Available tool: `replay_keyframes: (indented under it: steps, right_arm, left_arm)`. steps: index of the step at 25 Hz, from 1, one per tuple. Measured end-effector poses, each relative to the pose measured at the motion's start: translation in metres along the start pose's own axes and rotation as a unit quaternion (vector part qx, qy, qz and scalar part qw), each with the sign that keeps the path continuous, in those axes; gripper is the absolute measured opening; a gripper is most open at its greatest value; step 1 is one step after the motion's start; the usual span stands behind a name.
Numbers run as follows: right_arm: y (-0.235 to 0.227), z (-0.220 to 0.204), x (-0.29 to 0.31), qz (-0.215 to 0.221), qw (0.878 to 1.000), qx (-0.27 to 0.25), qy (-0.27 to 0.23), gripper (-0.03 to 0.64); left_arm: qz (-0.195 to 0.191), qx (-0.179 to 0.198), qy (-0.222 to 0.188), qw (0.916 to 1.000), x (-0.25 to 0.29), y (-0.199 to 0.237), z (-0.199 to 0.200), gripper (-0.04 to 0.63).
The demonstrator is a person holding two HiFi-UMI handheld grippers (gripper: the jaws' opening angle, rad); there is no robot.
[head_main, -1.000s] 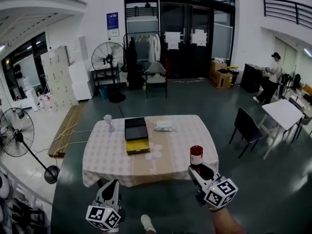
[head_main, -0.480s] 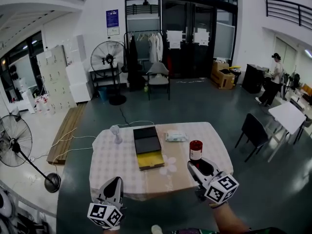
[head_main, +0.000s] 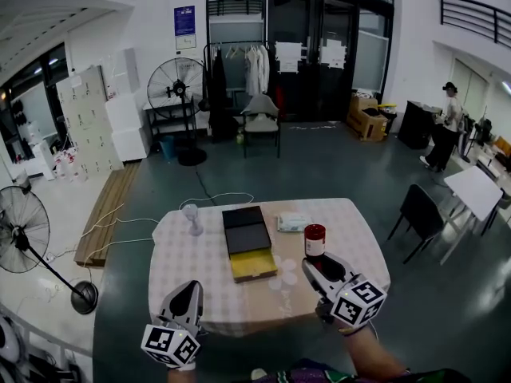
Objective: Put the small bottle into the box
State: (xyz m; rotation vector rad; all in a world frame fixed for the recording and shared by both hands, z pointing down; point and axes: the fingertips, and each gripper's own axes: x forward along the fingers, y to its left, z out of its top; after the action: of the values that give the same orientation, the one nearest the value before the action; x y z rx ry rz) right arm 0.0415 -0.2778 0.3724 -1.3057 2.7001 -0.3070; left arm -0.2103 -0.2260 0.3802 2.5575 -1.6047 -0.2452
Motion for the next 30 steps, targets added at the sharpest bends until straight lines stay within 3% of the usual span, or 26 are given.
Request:
replay_keyframes:
  steps: [8, 18, 30]
  right_arm:
    - [-0.020, -0.037, 0.040, 0.000, 0.999, -0.006, 0.045, 0.156]
    - [-0.064, -0.098, 0.105, 0.042, 0.992, 0.003, 0.120, 0.156]
    - [-0.115, -0.204, 0.182, 0.122, 0.958, -0.010, 0.259, 0.156]
  left_arm:
    - [0.000, -0.005, 0.004, 1.0000, 0.023, 0.023, -0.019, 0.023]
    - [0.011, -0.010, 0.023, 0.9996, 0.075, 0.025, -0.042, 0.023]
    - [0.073, -0.021, 0.051, 0.9958, 0.133, 0.041, -0.078, 0.023]
